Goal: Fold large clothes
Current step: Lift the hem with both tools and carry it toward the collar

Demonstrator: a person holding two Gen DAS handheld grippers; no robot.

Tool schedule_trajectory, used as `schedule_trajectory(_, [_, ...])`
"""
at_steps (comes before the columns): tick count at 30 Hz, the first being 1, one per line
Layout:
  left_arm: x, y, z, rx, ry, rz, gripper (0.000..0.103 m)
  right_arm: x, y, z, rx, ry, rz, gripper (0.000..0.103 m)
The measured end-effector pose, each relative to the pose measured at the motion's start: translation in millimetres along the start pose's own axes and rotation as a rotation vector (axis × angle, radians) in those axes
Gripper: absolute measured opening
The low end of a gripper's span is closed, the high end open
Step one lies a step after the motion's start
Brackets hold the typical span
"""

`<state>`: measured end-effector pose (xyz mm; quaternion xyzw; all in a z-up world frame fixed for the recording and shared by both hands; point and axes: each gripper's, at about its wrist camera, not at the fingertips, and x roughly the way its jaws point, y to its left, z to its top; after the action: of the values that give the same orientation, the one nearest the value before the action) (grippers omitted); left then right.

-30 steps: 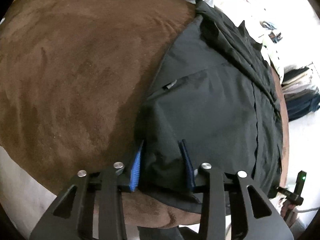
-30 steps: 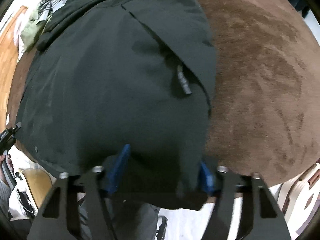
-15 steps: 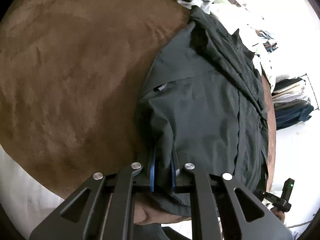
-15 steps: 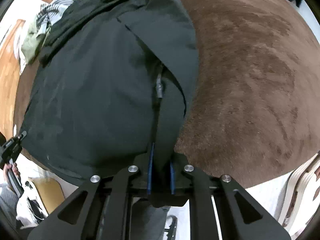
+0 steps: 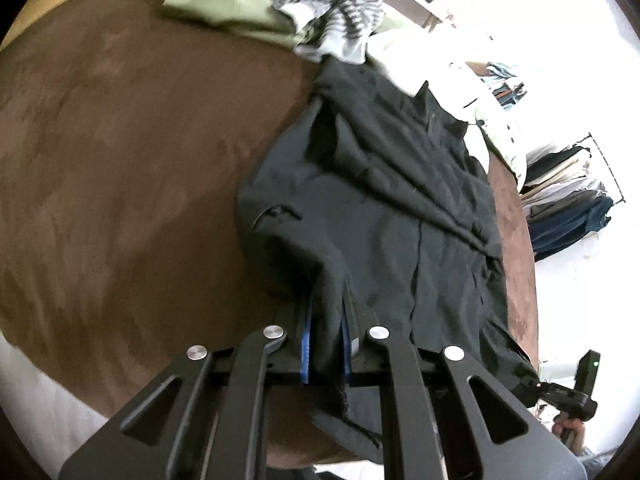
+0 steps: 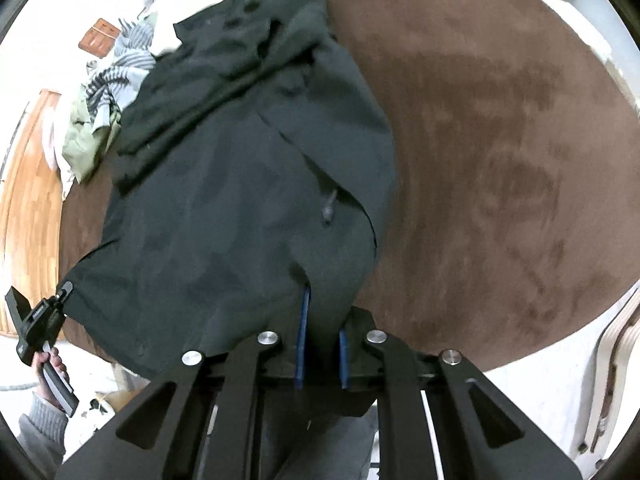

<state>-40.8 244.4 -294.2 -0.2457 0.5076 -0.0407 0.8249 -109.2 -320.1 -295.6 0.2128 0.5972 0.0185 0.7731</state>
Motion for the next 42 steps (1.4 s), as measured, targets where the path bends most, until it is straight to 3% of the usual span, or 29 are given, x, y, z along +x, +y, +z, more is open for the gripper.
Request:
schedule_trajectory(12, [-6.3,-61.4,115.3,0.085,-0.121,-0.068,0.013,-59.9,41.5,105.1,-0.044,-0.198,-0.069,0.008])
schedule_trajectory(19, [6.6,-96.0,201.7,0.119,-0.208,-0.131,0.013,-79.1,72.1,196.7,-0.044,-0.327,-0.097,0.008])
schedule_trajectory(25, [41.3,-125.0,274.0,0.142,-0.254,-0.156,0.013,-76.2,96.9,285.0,-0.096,-0.411,-0.122,0.008])
schedule_trajectory(30, [83.8,-140.1,323.6,0.138,-0.269,-0.147,0.013,-45.3,108.5,356.7,-0.134,-0.424,-0.14,0.008])
schedule_trajectory(37, [181.8,-119.5,375.5,0.003,-0.238,-0.095,0.014,46.8,118.3,445.8,-0.203,-0.388,-0.162,0.008])
schedule_trajectory(42, [246.0,-119.6,397.7,0.055,-0.235,-0.012,0.014,114.1,113.9,492.7,-0.218,-0.375,-0.17,0.008])
